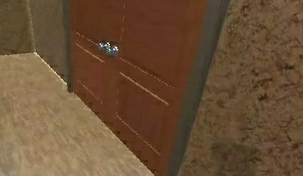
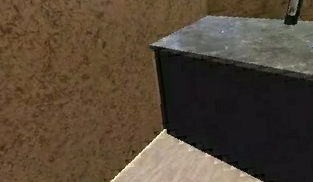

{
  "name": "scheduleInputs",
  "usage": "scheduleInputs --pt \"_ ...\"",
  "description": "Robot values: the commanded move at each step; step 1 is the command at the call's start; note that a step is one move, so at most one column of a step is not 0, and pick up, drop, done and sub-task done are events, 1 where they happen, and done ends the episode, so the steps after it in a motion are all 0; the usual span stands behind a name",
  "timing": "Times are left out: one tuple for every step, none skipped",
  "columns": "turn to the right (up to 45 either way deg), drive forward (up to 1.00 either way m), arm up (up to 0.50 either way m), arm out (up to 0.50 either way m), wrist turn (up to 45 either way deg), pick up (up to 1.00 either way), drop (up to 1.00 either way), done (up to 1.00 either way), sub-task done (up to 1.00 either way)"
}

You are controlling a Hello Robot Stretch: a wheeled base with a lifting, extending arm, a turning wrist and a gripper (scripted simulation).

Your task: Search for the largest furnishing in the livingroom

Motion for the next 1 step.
scheduleInputs --pt "-45.0 0.0 0.0 0.0 0.0 0.0 0.0 0.0 0.0"
